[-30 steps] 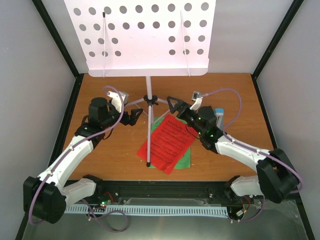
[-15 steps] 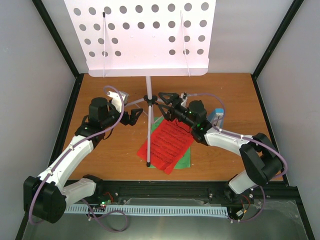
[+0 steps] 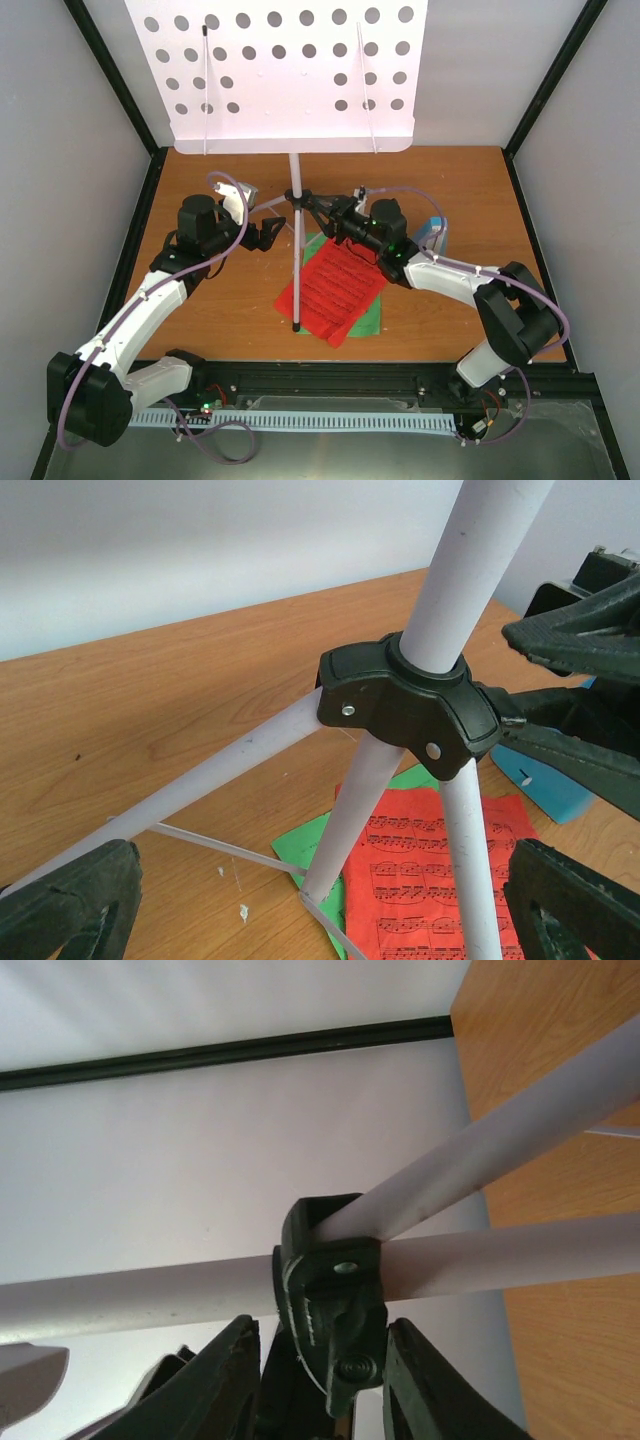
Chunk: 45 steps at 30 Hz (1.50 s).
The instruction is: Pack up the instrument practice props
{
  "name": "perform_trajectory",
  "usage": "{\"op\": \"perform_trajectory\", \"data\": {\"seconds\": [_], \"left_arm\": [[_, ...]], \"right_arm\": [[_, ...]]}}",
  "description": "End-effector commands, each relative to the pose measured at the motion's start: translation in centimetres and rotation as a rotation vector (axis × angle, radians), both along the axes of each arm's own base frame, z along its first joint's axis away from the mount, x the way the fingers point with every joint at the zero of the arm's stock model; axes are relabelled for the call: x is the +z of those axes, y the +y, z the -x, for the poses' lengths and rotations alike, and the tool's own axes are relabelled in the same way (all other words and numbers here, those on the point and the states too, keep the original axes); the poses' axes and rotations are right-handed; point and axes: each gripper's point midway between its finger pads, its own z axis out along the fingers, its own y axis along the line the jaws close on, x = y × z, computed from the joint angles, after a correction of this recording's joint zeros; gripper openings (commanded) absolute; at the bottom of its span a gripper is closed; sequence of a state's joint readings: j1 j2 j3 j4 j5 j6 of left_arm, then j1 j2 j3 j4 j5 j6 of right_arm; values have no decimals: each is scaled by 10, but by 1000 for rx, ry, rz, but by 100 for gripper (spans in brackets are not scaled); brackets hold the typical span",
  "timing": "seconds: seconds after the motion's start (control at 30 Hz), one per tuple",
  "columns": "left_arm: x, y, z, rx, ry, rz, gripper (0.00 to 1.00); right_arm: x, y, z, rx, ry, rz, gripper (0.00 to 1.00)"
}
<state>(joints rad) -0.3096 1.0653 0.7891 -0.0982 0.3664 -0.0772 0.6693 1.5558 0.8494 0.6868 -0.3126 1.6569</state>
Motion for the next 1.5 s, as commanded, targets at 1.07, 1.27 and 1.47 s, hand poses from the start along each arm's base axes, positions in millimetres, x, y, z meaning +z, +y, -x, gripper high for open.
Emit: {"op": "perform_trajectory", "data": {"seconds": [1.07, 1.27, 1.47], "left_arm": [[5, -31, 38, -147, 201, 358, 99], [-6, -37, 50, -197, 259, 410, 94], [-20, -44, 46, -213, 305, 407, 82]], "right_arm": [[103, -72, 34, -135, -1123, 647, 91], [101, -46, 11, -81, -1291, 644, 85], [109, -20, -8, -26, -1411, 575, 76]]}}
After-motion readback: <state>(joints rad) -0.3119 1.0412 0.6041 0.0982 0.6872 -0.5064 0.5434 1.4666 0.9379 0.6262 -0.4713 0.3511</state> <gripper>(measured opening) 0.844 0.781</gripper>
